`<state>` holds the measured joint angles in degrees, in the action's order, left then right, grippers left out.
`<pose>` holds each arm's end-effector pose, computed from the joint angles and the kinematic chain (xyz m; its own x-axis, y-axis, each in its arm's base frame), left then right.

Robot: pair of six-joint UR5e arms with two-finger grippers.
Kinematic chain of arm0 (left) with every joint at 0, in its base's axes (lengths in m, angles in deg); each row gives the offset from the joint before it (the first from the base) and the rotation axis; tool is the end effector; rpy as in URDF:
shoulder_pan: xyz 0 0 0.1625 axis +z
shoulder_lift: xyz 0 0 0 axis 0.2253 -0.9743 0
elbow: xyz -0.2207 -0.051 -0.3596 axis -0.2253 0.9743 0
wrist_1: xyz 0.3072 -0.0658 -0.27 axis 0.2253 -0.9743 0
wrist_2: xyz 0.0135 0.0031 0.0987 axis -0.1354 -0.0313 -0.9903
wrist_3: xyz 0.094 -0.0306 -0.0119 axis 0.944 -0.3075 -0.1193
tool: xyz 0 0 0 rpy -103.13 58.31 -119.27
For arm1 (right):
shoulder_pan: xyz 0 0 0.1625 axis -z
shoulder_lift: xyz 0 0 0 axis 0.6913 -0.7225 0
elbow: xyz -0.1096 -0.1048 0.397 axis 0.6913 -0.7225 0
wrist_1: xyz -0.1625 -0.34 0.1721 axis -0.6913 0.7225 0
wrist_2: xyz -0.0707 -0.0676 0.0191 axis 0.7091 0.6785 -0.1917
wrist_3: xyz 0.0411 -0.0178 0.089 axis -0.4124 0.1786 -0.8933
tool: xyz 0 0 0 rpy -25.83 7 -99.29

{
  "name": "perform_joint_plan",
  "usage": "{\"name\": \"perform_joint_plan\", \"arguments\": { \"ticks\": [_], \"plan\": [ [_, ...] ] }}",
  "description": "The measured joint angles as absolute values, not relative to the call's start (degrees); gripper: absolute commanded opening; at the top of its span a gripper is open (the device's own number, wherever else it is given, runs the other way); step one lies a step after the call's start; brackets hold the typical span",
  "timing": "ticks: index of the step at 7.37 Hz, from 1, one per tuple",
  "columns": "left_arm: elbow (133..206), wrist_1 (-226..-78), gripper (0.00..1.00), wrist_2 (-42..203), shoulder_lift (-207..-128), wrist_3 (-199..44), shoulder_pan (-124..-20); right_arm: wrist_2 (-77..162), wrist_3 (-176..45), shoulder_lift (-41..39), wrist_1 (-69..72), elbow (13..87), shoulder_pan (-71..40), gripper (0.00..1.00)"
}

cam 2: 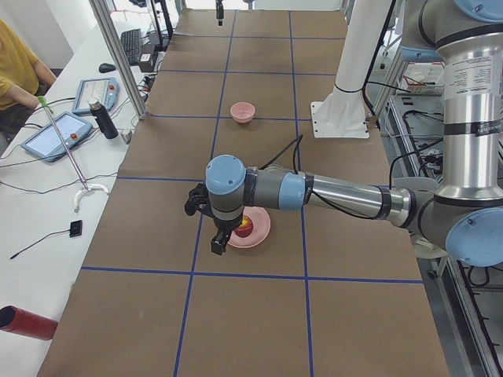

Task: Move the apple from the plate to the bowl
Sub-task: 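Release the pink bowl and withdraw the right arm, then lower the left gripper onto the apple on the pink plate and grasp it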

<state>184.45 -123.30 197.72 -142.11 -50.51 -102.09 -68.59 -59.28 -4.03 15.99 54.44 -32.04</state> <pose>-0.0514 -0.4527 0.5686 0.6410 0.3262 -0.6948 -0.1596 0.9421 0.2951 -0.0856 -0.5978 0.4334 0.6581 -0.2784 0.6996 0.1099 0.9547 0.2765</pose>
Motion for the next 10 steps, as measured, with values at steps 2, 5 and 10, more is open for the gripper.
{"name": "perform_joint_plan", "arguments": {
  "ticks": [2,5,10],
  "plan": [
    [184.34,-130.54,0.99,197.69,-141.58,-61.21,-97.98,-68.97,-41.86,-11.42,17.90,54.14,-39.57,1.00],
    [183.94,-143.99,0.99,194.50,-139.20,-76.90,-89.36,-68.55,-25.15,-19.80,17.89,51.30,-46.04,1.00],
    [176.53,-166.28,0.99,186.08,-137.62,-96.87,-74.19,-68.36,-20.46,-22.57,17.79,48.91,-48.44,1.00]
  ]
}}
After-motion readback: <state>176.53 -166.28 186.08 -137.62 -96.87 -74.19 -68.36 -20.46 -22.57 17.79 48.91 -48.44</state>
